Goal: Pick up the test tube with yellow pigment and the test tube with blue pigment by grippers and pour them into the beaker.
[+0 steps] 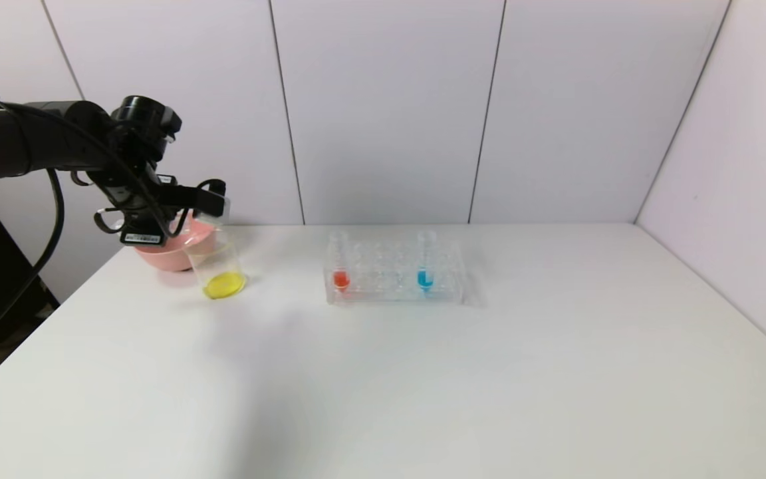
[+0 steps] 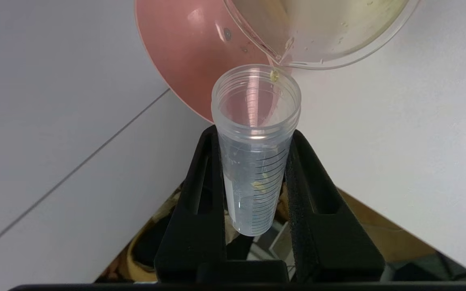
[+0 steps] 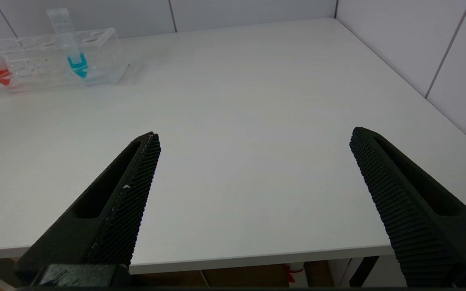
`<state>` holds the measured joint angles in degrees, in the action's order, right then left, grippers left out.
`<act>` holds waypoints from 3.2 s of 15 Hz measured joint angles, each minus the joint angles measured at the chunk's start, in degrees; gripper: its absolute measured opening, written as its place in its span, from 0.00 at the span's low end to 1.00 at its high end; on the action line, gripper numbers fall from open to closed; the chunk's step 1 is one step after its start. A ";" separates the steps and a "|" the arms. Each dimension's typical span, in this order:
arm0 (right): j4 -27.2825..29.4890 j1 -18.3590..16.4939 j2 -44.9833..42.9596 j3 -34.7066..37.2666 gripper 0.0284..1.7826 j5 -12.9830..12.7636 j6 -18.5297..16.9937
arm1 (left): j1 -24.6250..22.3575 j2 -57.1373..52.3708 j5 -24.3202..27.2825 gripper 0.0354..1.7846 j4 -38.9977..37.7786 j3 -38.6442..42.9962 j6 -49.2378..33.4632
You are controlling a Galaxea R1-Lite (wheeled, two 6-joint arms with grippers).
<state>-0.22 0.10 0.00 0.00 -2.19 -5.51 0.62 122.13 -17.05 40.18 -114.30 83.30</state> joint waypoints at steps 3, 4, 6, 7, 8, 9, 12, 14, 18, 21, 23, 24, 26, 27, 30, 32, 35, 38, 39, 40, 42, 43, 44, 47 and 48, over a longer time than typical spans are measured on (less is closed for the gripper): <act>0.00 -0.02 0.00 0.00 0.96 0.00 0.02 | -2.52 -1.51 13.59 0.24 -0.16 0.40 -17.01; 0.00 -0.02 0.00 0.00 0.96 0.00 0.00 | -3.34 -2.01 19.20 0.24 -0.66 0.41 -23.45; 0.00 -0.02 0.00 0.00 0.96 0.02 0.00 | -5.28 -2.97 28.99 0.24 -4.11 0.57 -37.00; 0.00 -0.02 0.00 0.00 0.96 0.00 0.00 | -6.55 -3.24 32.84 0.24 -7.57 0.62 -42.79; -0.02 -0.02 0.00 0.00 0.96 0.00 0.00 | -7.89 -3.30 36.49 0.24 -12.01 0.68 -48.02; 0.00 -0.02 0.00 0.00 0.96 0.00 0.00 | -8.91 -3.22 38.91 0.24 -16.64 0.77 -52.35; -0.02 0.00 0.00 0.00 0.96 0.00 0.00 | -11.45 -2.36 40.62 0.24 -32.06 3.19 -62.60; 0.00 -0.05 0.00 0.00 0.96 0.02 0.00 | -12.74 -1.49 40.59 0.24 -43.26 7.88 -68.26; 0.00 0.00 0.00 0.00 0.96 0.00 0.00 | -14.13 0.43 39.24 0.24 -60.54 17.36 -75.95; -0.02 -0.05 0.00 0.00 0.96 0.00 0.00 | -14.86 1.35 38.46 0.24 -61.71 20.37 -76.39; 0.00 -0.02 0.00 0.00 0.96 0.00 0.00 | -15.14 1.37 38.50 0.24 -61.78 22.26 -76.39; 0.00 -0.02 0.00 0.00 0.96 0.00 0.00 | -15.36 1.30 38.47 0.24 -61.73 23.21 -76.39; 0.00 -0.02 0.00 0.00 0.96 0.00 0.00 | -15.45 1.00 38.46 0.24 -61.60 24.97 -76.44; -0.02 -0.02 0.00 0.00 0.96 0.00 0.00 | -15.38 0.84 38.61 0.24 -61.23 25.64 -76.41; 0.00 -0.02 0.00 0.00 0.96 0.00 0.00 | -15.47 0.73 38.96 0.24 -61.12 26.76 -76.45; 0.00 -0.02 0.00 0.00 0.96 0.00 0.00 | -15.31 0.78 38.68 0.26 -61.43 26.93 -76.39; 0.00 -0.02 0.00 0.00 0.96 0.00 0.00 | -15.40 0.80 38.55 0.41 -61.56 26.84 -76.03; -0.02 -0.02 0.00 0.00 0.96 0.00 0.00 | -15.29 0.76 38.47 0.69 -61.59 26.71 -76.03; -0.02 -0.02 0.00 0.00 0.96 0.00 0.00 | -15.34 0.72 38.47 0.77 -61.62 26.70 -76.03; 0.00 -0.02 0.00 0.00 0.96 0.00 0.00 | -15.40 0.65 38.46 0.84 -61.65 26.67 -76.03; 0.00 -0.02 0.00 0.00 0.96 0.00 0.00 | -15.36 0.28 38.52 0.94 -61.65 26.62 -76.06; 0.00 -0.02 0.00 0.00 0.96 0.02 0.02 | -15.27 -0.05 38.57 0.97 -61.70 26.60 -76.06; 0.00 -0.02 0.00 0.00 0.96 0.00 0.00 | -15.23 -0.55 38.57 0.99 -61.73 26.60 -76.08; 0.00 -0.02 0.00 0.00 0.96 0.00 0.00 | -14.42 -2.76 38.55 0.99 -61.54 26.59 -76.65; 0.00 -0.05 0.00 0.00 0.96 0.00 0.00 | -13.81 -3.77 38.39 0.99 -61.37 26.79 -77.37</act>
<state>-0.22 0.05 0.00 0.00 -2.19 -5.51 -13.19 118.36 21.33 -21.19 -87.50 5.92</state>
